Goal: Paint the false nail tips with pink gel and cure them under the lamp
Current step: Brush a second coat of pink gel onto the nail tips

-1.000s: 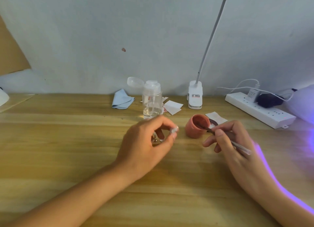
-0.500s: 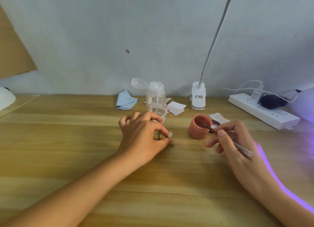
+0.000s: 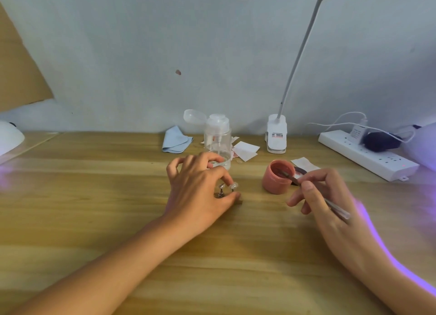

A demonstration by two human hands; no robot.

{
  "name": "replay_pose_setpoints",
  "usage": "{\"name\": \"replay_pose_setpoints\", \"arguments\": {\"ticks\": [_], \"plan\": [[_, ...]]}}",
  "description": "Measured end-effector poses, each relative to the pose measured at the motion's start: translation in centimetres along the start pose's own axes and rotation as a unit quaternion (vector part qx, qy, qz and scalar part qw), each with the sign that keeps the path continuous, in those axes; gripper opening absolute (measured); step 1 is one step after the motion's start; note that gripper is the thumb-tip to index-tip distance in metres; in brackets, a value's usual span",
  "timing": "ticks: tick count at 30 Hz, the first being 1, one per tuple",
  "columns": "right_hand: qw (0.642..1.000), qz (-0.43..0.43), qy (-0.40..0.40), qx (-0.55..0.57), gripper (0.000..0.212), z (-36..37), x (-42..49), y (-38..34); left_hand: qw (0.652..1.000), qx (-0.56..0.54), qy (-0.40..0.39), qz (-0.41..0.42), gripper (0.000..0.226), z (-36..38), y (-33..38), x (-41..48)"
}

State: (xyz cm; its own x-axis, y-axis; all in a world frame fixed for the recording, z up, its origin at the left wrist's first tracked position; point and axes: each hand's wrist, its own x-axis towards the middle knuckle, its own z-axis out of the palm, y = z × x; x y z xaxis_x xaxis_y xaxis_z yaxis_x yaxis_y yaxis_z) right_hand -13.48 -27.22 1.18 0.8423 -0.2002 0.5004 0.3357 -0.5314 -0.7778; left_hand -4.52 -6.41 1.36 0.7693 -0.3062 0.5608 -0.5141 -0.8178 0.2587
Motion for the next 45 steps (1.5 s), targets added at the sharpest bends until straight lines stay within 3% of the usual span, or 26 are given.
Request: {"name": "replay_pose_setpoints", "arguments": {"ticks": [5, 8, 12, 14, 16, 19, 26, 30, 36, 40, 45], "plan": [[1.0, -0.003, -0.002, 0.003, 0.021, 0.0, -0.1, 0.0, 0.999, 0.027, 0.026, 0.015, 0.032, 0.4, -0.4, -0.2], [1.0, -0.005, -0.003, 0.0, 0.022, -0.1, 0.0, 0.1, 0.999, 0.043, 0.006, 0.028, 0.05, 0.1, -0.8, 0.0], [1.0, -0.007, -0.001, -0.002, 0.023, -0.2, 0.0, 0.2, 0.982, 0.057, -0.178, -0.023, 0.076, -2.4, -2.9, 1.8], [1.0, -0.003, -0.004, -0.007, 0.023, -0.2, -0.1, 0.2, 0.959, 0.07, -0.272, -0.039, 0.064, -3.4, -4.1, 2.5], [1.0, 0.002, -0.006, -0.007, 0.024, -0.2, -0.1, 0.1, 0.954, 0.048, -0.294, -0.025, 0.042, -3.6, -4.8, 2.5], [1.0, 0.003, 0.006, -0.007, 0.022, -0.3, -0.1, 0.0, 0.969, 0.015, -0.247, 0.012, 0.023, -3.0, -4.8, 2.1], [0.999, -0.001, 0.034, -0.033, 0.019, -0.6, -0.1, -0.4, 0.988, -0.054, -0.105, 0.1, 0.023, -1.4, -3.3, 0.6], [0.998, -0.001, 0.059, -0.018, 0.024, -0.6, 0.0, -0.3, 0.988, -0.097, -0.063, 0.101, 0.019, -0.5, -3.3, -0.2], [0.996, 0.041, 0.073, 0.021, 0.022, -0.5, 0.9, 0.0, 0.987, -0.103, -0.055, 0.106, 0.019, -0.3, -3.5, -0.4], [0.988, 0.054, 0.132, 0.068, 0.017, -0.3, 1.8, -0.1, 0.988, -0.101, -0.055, 0.101, 0.023, -0.2, -3.6, -0.5], [0.991, 0.015, 0.13, -0.002, 0.023, 0.8, 1.9, 0.6, 0.989, -0.097, -0.052, 0.096, 0.023, -0.2, -3.6, -0.5]]}}
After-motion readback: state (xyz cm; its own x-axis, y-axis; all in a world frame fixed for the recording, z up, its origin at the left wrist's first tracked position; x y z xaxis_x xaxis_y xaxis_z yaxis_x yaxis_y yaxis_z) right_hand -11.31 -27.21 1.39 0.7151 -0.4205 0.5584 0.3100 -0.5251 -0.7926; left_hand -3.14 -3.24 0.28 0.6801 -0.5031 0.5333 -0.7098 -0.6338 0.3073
